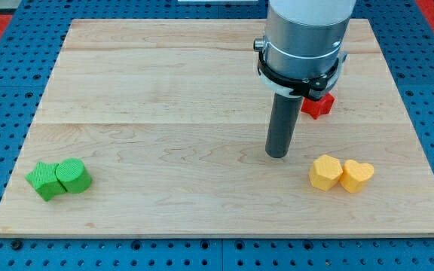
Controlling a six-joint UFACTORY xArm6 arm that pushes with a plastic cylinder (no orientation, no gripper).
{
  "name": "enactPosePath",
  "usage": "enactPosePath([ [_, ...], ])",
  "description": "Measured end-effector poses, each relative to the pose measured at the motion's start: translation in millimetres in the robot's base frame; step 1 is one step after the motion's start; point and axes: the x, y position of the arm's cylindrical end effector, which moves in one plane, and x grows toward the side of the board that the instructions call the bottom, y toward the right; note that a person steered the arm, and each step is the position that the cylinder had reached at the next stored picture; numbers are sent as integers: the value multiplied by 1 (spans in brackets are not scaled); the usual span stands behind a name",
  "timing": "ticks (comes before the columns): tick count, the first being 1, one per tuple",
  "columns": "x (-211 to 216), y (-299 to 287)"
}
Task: Separate the red blocks from each other
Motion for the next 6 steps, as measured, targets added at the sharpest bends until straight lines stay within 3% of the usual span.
enactPosePath([
  [2,-19,36],
  [4,-76,107],
  [6,-91,-6],
])
